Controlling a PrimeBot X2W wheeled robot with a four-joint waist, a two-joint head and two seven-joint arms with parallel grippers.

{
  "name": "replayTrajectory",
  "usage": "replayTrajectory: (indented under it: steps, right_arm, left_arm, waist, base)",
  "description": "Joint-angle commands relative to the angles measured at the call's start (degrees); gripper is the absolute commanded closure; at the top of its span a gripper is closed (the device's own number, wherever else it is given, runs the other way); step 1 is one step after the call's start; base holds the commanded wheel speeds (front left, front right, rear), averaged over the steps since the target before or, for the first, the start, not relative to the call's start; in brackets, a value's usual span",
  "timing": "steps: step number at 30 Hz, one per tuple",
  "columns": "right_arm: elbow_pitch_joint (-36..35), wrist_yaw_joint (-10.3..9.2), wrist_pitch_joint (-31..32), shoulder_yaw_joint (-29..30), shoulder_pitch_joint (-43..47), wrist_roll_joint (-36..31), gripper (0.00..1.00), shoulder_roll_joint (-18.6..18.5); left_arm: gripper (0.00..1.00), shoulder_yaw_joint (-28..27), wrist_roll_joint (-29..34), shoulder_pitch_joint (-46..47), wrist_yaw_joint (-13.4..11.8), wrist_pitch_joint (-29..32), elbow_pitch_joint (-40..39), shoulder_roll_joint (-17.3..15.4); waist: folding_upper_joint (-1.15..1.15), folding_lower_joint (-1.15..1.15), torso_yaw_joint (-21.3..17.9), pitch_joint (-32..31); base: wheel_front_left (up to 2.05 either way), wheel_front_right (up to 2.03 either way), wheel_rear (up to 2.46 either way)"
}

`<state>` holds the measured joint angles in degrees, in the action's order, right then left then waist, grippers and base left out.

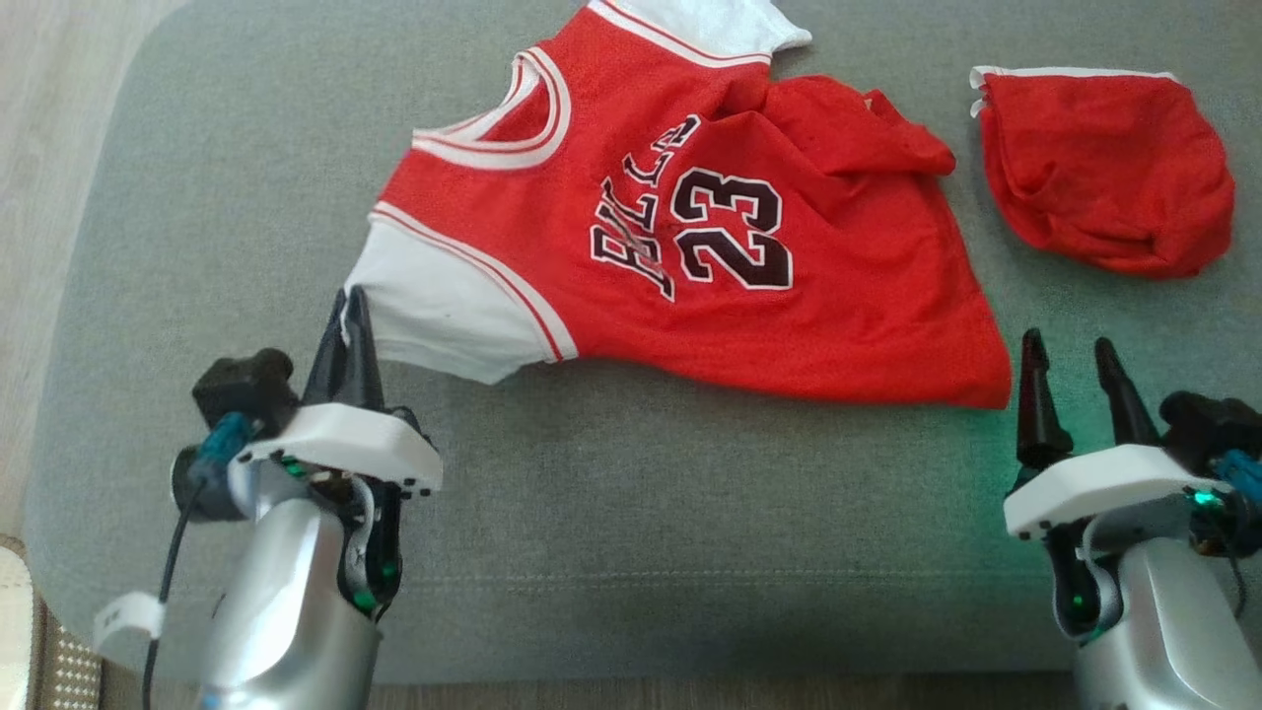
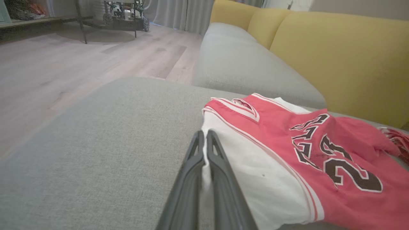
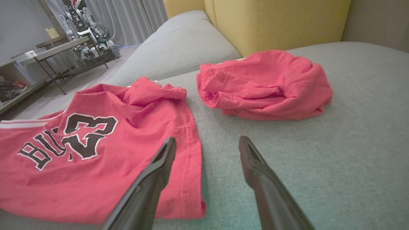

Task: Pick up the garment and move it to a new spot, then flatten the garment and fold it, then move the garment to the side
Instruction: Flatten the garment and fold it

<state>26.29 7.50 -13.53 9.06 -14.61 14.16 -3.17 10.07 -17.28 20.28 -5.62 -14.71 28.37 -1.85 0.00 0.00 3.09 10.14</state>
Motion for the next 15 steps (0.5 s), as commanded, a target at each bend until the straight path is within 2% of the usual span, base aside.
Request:
replayTrajectory:
  steps: [1,15]
  right_arm:
    - [-0.9,-0.01,0.6,-1.8,-0.3,0.5,0.00,0.2]
    - [6.3,-0.01,3.6,-3.4,-1.0,5.1,0.00,0.3]
  left_arm:
    - [1.00,-2.5,0.3,0.2,-0.5,-0.3,-4.6,-1.0]
    - [1.00,-2.6,0.4,-2.3,-1.6,-0.3,-12.1,-1.0]
  waist:
    - [0.00,0.00,0.1,-0.1]
    - [0.00,0.00,1.1,0.0]
  base:
    - [0.00,0.00,0.00]
    - [0.00,0.00,0.00]
